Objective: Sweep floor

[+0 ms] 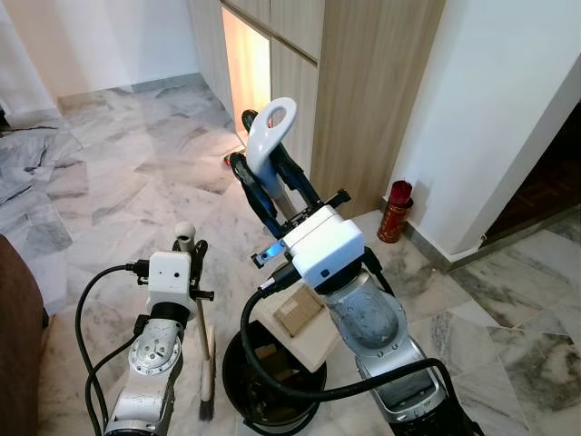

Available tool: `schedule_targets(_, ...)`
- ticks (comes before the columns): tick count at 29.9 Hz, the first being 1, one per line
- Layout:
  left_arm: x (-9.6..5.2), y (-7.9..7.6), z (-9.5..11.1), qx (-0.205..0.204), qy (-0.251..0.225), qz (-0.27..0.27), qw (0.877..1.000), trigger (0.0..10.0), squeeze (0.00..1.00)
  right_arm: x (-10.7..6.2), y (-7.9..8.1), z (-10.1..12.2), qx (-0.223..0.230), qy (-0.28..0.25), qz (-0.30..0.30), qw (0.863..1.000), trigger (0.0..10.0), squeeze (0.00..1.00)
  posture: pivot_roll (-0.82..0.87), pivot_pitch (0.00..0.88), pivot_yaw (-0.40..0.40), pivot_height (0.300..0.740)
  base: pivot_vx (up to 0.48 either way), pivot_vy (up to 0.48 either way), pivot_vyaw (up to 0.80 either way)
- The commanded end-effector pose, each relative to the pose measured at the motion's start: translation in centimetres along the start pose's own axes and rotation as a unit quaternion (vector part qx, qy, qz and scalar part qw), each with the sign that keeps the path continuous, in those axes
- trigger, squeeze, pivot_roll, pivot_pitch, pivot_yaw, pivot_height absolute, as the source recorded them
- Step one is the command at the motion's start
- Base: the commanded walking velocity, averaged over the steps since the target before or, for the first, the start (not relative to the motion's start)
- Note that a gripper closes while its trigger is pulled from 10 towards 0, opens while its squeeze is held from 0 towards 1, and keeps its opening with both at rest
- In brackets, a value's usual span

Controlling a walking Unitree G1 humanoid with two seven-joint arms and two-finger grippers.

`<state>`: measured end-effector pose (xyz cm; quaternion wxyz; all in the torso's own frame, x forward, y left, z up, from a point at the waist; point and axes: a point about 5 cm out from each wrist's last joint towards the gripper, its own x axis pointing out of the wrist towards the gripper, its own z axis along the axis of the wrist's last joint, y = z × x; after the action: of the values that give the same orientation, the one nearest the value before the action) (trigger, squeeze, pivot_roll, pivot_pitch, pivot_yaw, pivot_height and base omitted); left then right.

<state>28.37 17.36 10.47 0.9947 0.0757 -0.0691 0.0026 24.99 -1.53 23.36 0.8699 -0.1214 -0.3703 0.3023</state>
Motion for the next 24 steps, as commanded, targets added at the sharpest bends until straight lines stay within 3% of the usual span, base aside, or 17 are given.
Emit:
schedule_targets(1, 0.5, -0.2, 1.1, 0.001, -0.030, -0.004, 1.000, 10.0, 0.00, 0.5, 0.4, 0.6, -0.001, -0.017, 0.020, 1.000, 10.0, 0.00, 0.01, 0.000, -0.006, 0.740, 0.000, 0.000, 0.00)
schedule_targets(20, 0.5, -0.3, 1.1, -0.001, -0.031, -0.005, 0.999, 10.0, 0.00, 0.6, -0.6, 0.8, -0.039, -0.031, -0.014, 0.999, 10.0, 0.00, 0.01, 0.000, -0.010, 0.740, 0.000, 0.000, 0.00)
schedule_targets(23, 0.5, -0.3, 1.1, -0.002, -0.031, -0.006, 0.999, 10.0, 0.00, 0.4, -1.3, 0.6, -0.061, -0.024, -0.033, 0.997, 10.0, 0.00, 0.01, 0.000, -0.009, 0.740, 0.000, 0.000, 0.00)
schedule_targets(24, 0.5, -0.3, 1.1, -0.002, -0.031, -0.006, 0.999, 10.0, 0.00, 0.2, -2.1, 0.4, -0.089, -0.014, -0.054, 0.994, 10.0, 0.00, 0.01, 0.000, -0.010, 0.740, 0.000, 0.000, 0.00)
